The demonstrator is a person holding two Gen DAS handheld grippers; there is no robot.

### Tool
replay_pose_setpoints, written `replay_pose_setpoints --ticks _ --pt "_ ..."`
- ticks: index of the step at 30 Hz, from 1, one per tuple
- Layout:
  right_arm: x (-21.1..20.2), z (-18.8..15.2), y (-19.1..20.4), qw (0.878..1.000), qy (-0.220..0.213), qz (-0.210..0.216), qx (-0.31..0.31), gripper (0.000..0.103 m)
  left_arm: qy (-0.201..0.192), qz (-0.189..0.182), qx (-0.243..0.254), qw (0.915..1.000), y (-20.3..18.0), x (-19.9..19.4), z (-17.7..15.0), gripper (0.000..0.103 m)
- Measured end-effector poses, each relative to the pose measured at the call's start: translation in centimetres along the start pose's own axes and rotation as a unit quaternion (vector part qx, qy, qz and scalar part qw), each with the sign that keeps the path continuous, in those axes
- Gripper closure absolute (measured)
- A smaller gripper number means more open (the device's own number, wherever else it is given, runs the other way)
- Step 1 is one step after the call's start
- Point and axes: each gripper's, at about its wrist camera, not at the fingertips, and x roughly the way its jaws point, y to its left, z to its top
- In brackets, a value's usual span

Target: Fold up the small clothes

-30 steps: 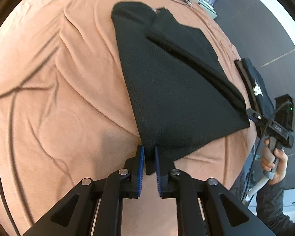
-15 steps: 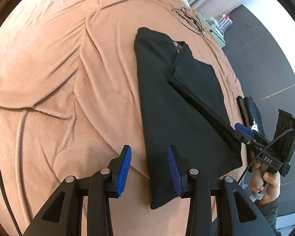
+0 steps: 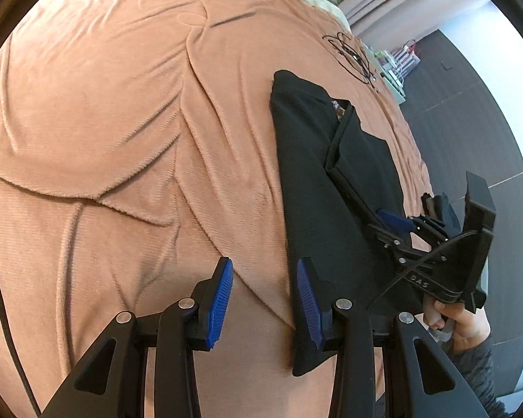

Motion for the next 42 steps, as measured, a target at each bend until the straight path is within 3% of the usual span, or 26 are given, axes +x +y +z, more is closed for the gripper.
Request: replay_pose_setpoints --ticks 3,5,6,7,11,17,23,29,32,34,35,42 --pt "0.4 0.4 0.3 1.000 0.004 -0.003 -0.019 0.065 0.002 -0.003 0.001 1.0000 -0.1 0.2 0.3 0.063" --pt "0.4 0.7 0.2 1.000 0.006 -0.014 -0.027 0.081 0.002 -0.003 0.003 1.0000 -0.2 0.4 0.5 0.063" --pt "0.2 0.9 -0.3 1.000 0.005 -0.015 -0.024 0.095 0.002 -0.002 0.004 1.0000 -0.3 0.5 0.6 0.063" --pt "0.0 1.1 -1.1 1.000 0.002 -0.010 -0.012 0.098 0.003 -0.002 0.005 1.0000 -0.5 0.6 0.8 0.063" --pt "-1.5 1.1 -5.0 0.998 -0.027 0.020 0.053 0.099 0.002 0.002 0.015 0.9999 -1.4 1.0 1.7 0.063" --pt "-2.5 -0.2 -11.3 0.985 -0.056 0.066 0.147 0.099 0.003 0.011 0.025 0.9996 -2.9 2.0 3.1 0.063" --pt "-1.3 -3.0 -17.3 0.963 -0.064 0.107 0.241 0.099 0.009 0.022 0.030 0.9993 -3.8 3.3 4.0 0.063" --pt "1.1 -5.0 -20.6 0.939 -0.035 0.123 0.318 0.097 0.015 0.044 0.029 0.9985 -4.0 4.5 4.5 0.063" --pt "1.0 -5.7 -21.1 0.930 -0.043 0.148 0.334 0.083 0.019 0.044 0.025 0.9986 -3.8 4.9 4.5 0.063" --pt "0.7 -6.1 -21.2 0.928 -0.053 0.159 0.334 0.041 0.020 0.045 0.023 0.9985 -3.7 5.2 4.5 0.062" --pt "0.6 -6.1 -21.4 0.927 -0.058 0.160 0.334 0.037 0.021 0.046 0.021 0.9985 -3.6 5.5 4.7 0.062" --pt "1.1 -7.1 -21.7 0.924 -0.059 0.181 0.331 0.037 0.015 0.037 0.016 0.9991 -3.5 6.4 5.7 0.062"
